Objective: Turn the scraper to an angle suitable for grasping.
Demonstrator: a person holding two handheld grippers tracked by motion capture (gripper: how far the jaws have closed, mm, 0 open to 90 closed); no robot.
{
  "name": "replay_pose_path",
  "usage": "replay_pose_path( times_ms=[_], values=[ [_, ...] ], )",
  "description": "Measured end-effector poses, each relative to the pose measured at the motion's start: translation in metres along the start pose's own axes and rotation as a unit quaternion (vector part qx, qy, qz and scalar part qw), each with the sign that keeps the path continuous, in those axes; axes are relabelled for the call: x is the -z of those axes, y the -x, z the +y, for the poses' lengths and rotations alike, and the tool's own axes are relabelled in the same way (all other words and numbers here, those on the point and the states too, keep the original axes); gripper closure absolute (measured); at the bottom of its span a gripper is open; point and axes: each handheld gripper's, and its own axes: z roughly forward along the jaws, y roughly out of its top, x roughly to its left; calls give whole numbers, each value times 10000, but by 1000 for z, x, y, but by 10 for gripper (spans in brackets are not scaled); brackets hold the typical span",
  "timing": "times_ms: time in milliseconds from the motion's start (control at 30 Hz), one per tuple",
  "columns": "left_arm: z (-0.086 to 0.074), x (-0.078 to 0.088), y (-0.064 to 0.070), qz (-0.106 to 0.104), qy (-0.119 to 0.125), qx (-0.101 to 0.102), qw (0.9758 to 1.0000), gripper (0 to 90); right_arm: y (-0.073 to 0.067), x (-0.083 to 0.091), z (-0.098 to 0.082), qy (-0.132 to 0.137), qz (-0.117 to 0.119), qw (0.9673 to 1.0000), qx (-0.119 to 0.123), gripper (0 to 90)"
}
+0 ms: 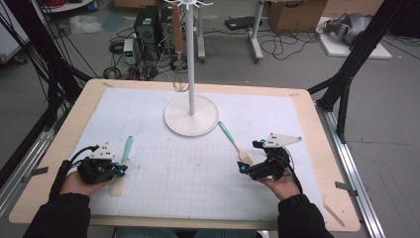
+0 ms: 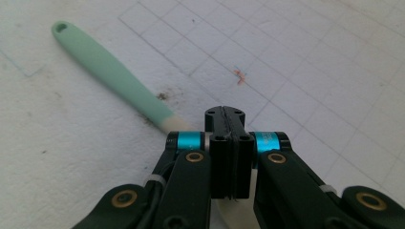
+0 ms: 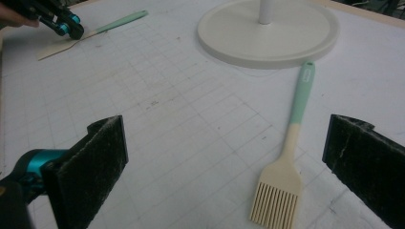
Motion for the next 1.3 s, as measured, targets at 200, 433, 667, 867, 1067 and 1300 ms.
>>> replay_pose_path(
  times_ms=[200, 433, 667, 867, 1067, 1300],
  values=[
    [6, 0, -14, 215, 302, 415, 9985, 886, 1, 0, 0, -3, 4, 10000, -16, 2],
    [11, -6, -32, 638, 350, 787, 9942, 887, 1, -2, 0, -46, 14, 10000, -10, 2],
    [12, -17, -39, 921, 163, 1039, 9902, 889, 0, -3, -1, -85, -9, 10000, 42, 2],
    [12, -22, -41, 874, 31, 1083, 9903, 889, 0, -2, 0, -60, -2, 10000, 61, 2],
    [16, -26, -41, 804, 77, 1095, 9907, 890, 0, -2, 0, -54, -6, 10000, 54, 2],
    [22, -32, -37, 627, 109, 1103, 9919, 890, 0, -2, 0, -51, -3, 9999, 94, 2]
  ],
)
